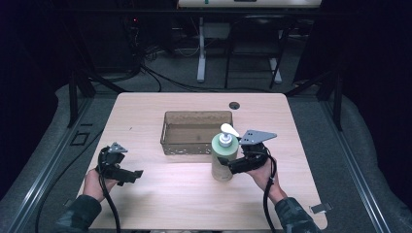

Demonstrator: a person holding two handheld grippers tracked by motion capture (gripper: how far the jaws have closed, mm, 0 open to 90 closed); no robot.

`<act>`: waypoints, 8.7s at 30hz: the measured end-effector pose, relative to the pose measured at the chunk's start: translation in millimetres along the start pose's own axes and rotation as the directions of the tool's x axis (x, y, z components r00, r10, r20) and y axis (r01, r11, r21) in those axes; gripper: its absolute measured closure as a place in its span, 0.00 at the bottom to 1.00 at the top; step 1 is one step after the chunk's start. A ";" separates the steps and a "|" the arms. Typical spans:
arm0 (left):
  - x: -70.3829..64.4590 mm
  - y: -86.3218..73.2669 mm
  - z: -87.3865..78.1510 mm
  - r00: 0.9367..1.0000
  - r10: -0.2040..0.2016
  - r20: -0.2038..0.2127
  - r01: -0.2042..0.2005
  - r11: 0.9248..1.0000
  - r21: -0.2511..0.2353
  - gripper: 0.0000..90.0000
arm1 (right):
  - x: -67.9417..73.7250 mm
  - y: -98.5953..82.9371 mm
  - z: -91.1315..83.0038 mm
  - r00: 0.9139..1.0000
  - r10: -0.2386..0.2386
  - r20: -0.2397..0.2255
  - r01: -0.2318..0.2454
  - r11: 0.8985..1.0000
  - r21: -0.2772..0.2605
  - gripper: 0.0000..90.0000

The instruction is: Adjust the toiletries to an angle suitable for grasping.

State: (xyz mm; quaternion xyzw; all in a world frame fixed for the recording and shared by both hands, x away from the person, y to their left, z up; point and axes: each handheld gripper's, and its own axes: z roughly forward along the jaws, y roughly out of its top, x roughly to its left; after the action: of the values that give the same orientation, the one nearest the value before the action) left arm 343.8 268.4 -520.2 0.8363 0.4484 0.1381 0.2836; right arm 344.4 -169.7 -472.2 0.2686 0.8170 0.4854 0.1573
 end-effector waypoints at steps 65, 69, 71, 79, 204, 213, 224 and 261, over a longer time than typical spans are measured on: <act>-1.4 -0.4 -2.1 1.000 0.009 0.027 -0.008 1.000 -0.026 0.00 | 26.3 35.7 51.2 0.989 -0.083 -0.123 0.093 0.993 0.078 0.00; -3.6 0.7 -2.7 0.999 0.020 0.047 -0.019 0.999 -0.033 0.00 | 24.5 31.4 37.5 0.990 -0.067 -0.121 0.078 0.994 0.082 0.00; -5.1 2.0 -2.7 0.998 0.026 0.065 -0.024 0.999 -0.031 0.00 | 22.4 29.9 30.7 0.991 -0.057 -0.118 0.068 0.994 0.091 0.00; -10.6 10.2 -7.3 0.992 0.044 0.119 -0.035 0.997 -0.071 0.00 | 9.5 8.2 -6.0 0.998 0.000 -0.058 0.008 0.991 0.136 0.00; -92.6 82.8 -14.9 0.998 0.040 0.042 -0.028 0.966 -0.258 0.13 | -47.7 -106.8 -66.9 0.948 0.241 0.207 -0.309 0.849 0.429 0.00; -89.7 85.4 -15.8 0.991 0.093 0.093 -0.068 0.967 -0.245 0.02 | -48.0 -104.0 -64.9 0.952 0.216 0.217 -0.295 0.837 0.461 0.04; -80.1 96.7 -38.7 0.977 0.137 0.164 -0.080 0.947 -0.310 0.00 | -48.8 -100.2 -71.9 0.947 0.209 0.246 -0.299 0.853 0.428 0.14; -72.4 162.8 -69.8 0.892 0.403 0.207 -0.361 0.908 -0.212 0.64 | -44.7 -96.6 -71.6 0.959 0.196 0.202 -0.267 0.861 0.432 0.16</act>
State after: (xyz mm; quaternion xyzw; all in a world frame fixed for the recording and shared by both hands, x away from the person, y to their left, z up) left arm 378.8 161.8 -365.2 0.8918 0.2229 0.1240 0.3737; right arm 315.7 -284.0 -522.9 0.4304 0.8551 0.2741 0.0918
